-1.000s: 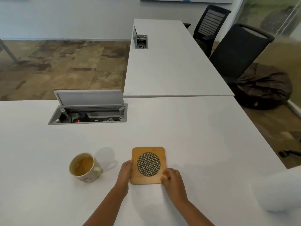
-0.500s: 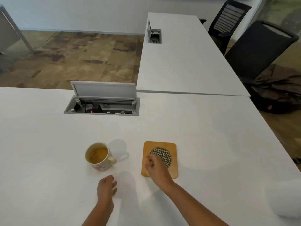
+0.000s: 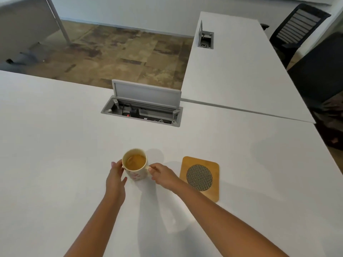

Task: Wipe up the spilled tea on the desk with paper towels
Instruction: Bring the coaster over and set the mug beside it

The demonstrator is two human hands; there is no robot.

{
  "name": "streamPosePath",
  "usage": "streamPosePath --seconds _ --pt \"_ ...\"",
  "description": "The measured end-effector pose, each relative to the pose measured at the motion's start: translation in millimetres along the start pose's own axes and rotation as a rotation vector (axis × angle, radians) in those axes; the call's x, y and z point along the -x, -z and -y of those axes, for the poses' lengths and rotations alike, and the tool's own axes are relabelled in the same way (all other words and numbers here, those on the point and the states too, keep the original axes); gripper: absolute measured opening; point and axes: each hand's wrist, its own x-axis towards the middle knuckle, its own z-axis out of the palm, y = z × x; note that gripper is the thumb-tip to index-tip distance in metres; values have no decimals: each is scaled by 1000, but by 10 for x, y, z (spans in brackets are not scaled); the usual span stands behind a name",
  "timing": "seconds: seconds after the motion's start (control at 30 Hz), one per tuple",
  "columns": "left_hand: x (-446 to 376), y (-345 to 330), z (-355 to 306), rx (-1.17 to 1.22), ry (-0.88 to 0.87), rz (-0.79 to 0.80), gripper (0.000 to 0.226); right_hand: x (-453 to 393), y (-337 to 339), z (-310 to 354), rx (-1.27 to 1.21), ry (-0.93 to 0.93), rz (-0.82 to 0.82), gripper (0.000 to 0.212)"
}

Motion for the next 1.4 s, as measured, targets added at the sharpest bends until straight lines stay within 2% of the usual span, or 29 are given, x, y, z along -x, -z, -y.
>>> streamPosePath --seconds 0.17,0.4,0.8,0.97,1.23,1.4 --pt "-29 20 -27 52 45 24 44 -58 -72 -4 -46 -29 31 28" --pt "64 -156 -39 -22 29 101 35 0 29 -120 -241 9 -77 14" --pt "510 -1074 492 -131 42 297 28 597 894 -725 -399 -34 -302 15" --pt "674 -1294 627 -223 46 363 41 855 1044 -935 -416 -51 -375 14" --pt "780 -1443 726 -332 83 467 45 1073 1094 -1133 -417 -91 -438 13" --pt "758 -1471 709 -349 85 543 29 1131 1091 -1170 -453 -72 -445 20"
